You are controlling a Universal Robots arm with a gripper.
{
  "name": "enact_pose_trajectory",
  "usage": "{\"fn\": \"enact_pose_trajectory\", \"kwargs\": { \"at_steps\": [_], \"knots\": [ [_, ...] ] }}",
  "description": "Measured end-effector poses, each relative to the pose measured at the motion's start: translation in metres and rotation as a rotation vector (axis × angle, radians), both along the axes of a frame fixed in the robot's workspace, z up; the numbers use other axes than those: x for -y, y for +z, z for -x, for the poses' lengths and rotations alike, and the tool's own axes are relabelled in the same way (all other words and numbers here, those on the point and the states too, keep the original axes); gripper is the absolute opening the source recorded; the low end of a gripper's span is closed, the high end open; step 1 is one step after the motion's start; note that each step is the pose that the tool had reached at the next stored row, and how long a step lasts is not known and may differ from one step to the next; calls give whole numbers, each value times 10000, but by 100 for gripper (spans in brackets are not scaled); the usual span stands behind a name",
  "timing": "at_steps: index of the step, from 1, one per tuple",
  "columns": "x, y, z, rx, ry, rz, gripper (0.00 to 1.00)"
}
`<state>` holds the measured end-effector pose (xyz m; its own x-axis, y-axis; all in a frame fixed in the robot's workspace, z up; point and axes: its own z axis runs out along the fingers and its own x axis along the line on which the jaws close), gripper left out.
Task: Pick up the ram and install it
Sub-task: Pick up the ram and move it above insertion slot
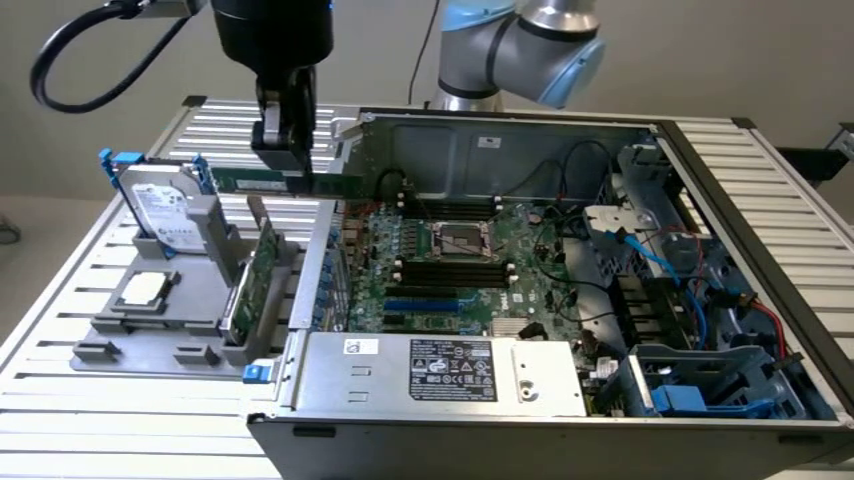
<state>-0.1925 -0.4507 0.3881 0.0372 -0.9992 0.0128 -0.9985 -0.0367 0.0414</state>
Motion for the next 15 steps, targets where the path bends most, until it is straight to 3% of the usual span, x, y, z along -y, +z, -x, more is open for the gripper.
{"fn": "enact_pose_trajectory", "kwargs": {
  "at_steps": [15],
  "knots": [
    [-11, 131, -683, 0, 1, 0, 14]
  ]
}}
